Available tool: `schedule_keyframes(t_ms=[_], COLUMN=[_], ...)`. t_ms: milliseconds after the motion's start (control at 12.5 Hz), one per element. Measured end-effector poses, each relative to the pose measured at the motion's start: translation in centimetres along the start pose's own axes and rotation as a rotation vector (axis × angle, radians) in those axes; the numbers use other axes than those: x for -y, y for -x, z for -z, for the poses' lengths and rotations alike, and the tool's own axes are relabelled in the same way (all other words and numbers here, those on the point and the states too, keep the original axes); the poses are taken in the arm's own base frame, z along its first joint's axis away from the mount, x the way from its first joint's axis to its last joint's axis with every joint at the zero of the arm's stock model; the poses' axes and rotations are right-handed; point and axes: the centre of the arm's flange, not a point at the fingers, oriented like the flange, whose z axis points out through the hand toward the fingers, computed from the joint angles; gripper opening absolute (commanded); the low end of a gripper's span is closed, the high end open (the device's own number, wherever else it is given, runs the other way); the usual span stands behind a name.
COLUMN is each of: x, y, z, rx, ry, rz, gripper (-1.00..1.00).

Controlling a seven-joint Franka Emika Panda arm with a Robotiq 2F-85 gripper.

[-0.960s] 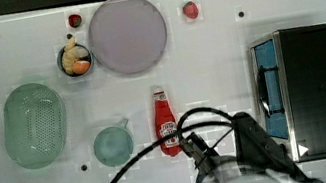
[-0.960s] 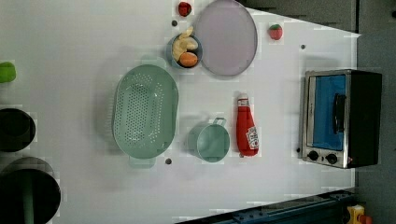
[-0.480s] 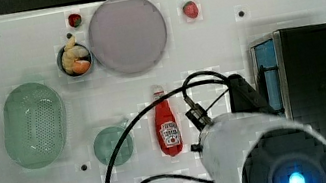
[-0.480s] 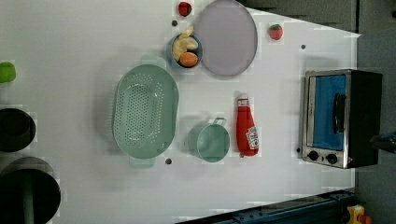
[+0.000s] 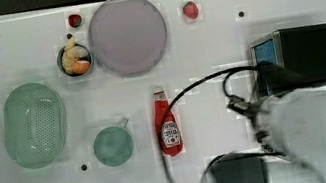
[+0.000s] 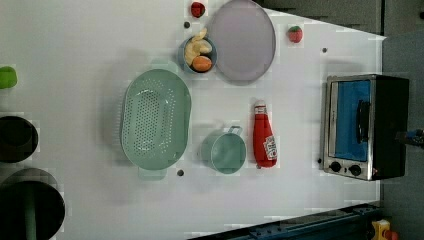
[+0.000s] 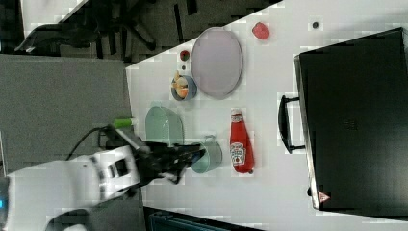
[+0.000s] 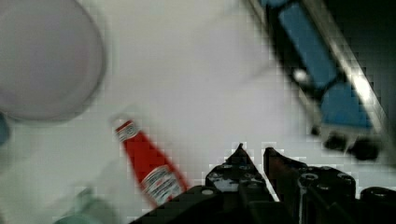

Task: Flap open oven.

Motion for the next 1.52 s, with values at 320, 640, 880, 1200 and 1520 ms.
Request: schedule_keyframes(t_ms=[320,640,880,1200,1520], x=[-4.6,-5.5,-6.4,-6.5,-6.9], y=[-4.1,-6.2,-6.1,-5.7,-5.8], z=[-5.2,-10.3,-14.8,-19.3,-19.8], rx=[-0.057,-0.086,-0.068,-0.073,-0.082], ry=[0.030,0.102,0.128,0.148,0.159], rz=[0.249,0.402,0.425,0.436,0.443], gripper=[-0.65,-0.65,-0.65,-0.65,-0.65])
